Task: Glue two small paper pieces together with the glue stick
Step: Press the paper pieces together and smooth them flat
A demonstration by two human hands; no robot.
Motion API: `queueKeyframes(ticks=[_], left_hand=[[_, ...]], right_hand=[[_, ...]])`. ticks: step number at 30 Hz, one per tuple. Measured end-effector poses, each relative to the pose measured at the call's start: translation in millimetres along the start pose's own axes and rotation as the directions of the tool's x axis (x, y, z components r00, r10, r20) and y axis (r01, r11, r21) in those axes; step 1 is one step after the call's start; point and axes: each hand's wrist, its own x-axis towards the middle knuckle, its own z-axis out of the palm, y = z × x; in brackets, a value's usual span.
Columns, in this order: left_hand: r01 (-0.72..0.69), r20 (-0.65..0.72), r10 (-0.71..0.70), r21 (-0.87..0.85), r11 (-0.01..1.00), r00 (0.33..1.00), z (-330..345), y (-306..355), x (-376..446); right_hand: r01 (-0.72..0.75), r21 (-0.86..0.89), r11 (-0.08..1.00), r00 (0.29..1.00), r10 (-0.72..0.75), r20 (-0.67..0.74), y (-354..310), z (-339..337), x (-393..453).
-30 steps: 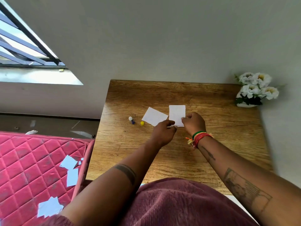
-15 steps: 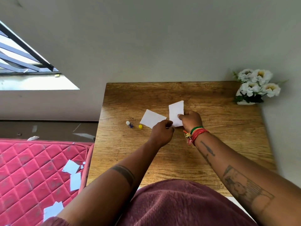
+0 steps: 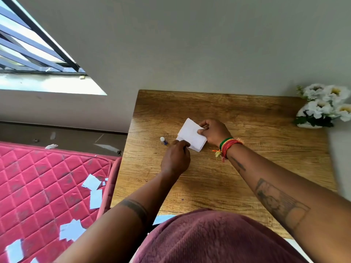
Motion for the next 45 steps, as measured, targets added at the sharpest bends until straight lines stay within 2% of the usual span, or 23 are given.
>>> queueKeyframes(ticks=[9,19,27,32,38,41,43,45], left_hand=[[-0.115,0.092,0.103,0.143,0.983,0.990,7.5,-14.0,-7.6],[-0.151,0.169,0.109,0.260,0.954,0.980,10.6,-17.7,-15.4],[-0.154,0.196,0.094,0.320,0.935,0.976,14.2,-16.6,-19.0],[-0.168,0.196,0.104,0.351,0.921,0.975,13.9,-16.3,-19.7],[-0.171,0.207,0.092,0.408,0.897,0.974,15.9,-8.9,-21.0],[-0.157,0.205,0.075,0.420,0.894,0.976,15.1,-3.2,-19.6],[-0.154,0.201,0.073,0.426,0.892,0.977,13.1,0.1,-16.7],[-0.161,0.174,0.091,0.450,0.879,0.981,12.4,2.5,-13.0]], right_hand=[[0.020,-0.073,0.997,1.000,-0.019,0.015,-1.1,8.3,3.4],[0.041,-0.104,0.994,0.999,-0.040,0.011,1.2,13.8,-2.4],[0.132,-0.295,0.946,0.991,-0.126,0.039,3.7,19.7,-3.2],[0.197,-0.469,0.861,0.980,-0.187,0.067,10.3,23.2,-6.2],[0.285,-0.644,0.710,0.938,-0.346,0.034,18.4,25.1,-18.8],[0.449,-0.644,0.620,0.865,-0.483,0.137,23.2,24.8,-24.9],[0.516,-0.634,0.575,0.837,-0.497,0.231,25.8,25.5,-29.1],[0.526,-0.626,0.575,0.840,-0.464,0.280,27.3,26.1,-31.4]])
